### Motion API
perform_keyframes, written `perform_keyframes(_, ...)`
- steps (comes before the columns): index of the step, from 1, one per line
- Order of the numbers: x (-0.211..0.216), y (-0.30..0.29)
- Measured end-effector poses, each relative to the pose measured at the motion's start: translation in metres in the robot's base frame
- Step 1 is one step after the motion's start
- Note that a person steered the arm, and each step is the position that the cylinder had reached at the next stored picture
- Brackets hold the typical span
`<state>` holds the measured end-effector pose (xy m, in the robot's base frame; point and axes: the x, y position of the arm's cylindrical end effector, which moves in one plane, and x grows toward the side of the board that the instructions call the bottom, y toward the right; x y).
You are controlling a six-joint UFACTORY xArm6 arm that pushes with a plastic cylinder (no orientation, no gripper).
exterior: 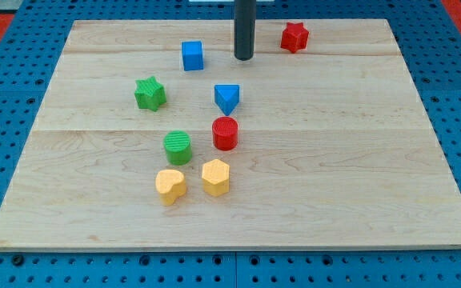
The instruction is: Push the red star towards the top right of the board
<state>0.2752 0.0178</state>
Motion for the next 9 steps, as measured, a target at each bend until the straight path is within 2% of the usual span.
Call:
perform_keyframes(2, -0.025, 0.0)
perform_keyframes(5, -0.027, 0.013)
perform_keyframes(7, -0.019, 0.041)
perform_keyframes(9, -0.033, 0.079)
